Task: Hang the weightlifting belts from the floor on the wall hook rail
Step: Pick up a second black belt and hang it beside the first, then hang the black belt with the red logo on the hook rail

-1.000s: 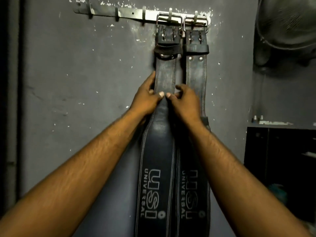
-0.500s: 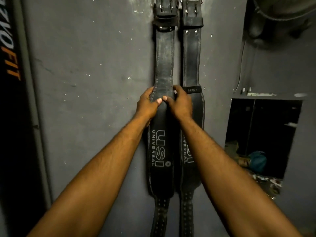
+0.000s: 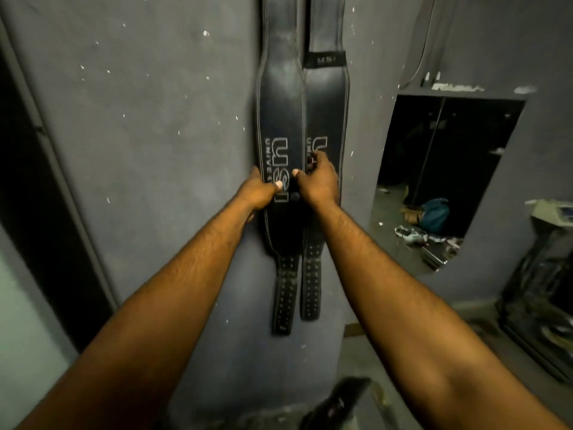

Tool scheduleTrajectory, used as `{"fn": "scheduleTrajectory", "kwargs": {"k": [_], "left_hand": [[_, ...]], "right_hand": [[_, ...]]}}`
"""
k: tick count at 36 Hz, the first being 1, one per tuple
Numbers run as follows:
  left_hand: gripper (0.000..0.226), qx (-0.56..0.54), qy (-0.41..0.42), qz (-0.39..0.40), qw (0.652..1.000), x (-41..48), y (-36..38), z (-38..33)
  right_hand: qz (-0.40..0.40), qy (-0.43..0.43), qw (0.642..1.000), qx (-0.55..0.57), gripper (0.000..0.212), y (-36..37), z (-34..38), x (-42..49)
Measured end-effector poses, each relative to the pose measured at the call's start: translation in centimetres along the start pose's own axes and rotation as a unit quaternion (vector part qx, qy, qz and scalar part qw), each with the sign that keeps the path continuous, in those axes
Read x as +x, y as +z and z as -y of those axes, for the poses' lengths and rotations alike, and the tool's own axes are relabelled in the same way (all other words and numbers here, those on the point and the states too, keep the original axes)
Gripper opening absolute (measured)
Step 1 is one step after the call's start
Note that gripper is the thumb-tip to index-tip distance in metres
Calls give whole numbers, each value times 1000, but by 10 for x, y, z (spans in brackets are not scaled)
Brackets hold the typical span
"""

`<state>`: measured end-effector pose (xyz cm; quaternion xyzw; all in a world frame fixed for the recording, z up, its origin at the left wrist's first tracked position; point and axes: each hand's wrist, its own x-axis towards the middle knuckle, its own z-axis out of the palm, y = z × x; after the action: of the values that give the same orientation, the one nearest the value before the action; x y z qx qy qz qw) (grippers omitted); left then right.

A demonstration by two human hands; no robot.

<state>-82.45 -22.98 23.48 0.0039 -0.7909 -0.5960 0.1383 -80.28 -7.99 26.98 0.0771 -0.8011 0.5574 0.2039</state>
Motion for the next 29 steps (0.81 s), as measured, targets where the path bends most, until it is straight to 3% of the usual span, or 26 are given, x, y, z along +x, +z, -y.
{"fn": "scheduleTrajectory", "kwargs": {"k": [4,9,13,16,21,24,28,29], "left_hand": [[73,3,-102,-10,995,-39,27,47],[25,9,-223,21,975,-100,67,100],[47,8,-307,47,950,-129,100,186],[29,-14,-337,97,936,-152,125,220],[36,-15,-404,175,898,-182,176,301],[11,-20,-449,197,871,-205,206,364],[24,-59,-532,234,812,-234,245,462],[26,-45,-531,230,814,-241,250,478]], "right_hand": [[30,66,997,-22,47,3,-54,-34],[55,158,986,-28,36,5,-136,-89],[76,237,968,-33,28,8,-214,-133],[96,280,955,-33,27,13,-271,-159],[137,369,916,-70,8,24,-402,-212],[160,414,893,-74,12,22,-455,-248],[187,474,857,-78,14,30,-553,-295],[187,490,848,-77,17,30,-572,-304]]}}
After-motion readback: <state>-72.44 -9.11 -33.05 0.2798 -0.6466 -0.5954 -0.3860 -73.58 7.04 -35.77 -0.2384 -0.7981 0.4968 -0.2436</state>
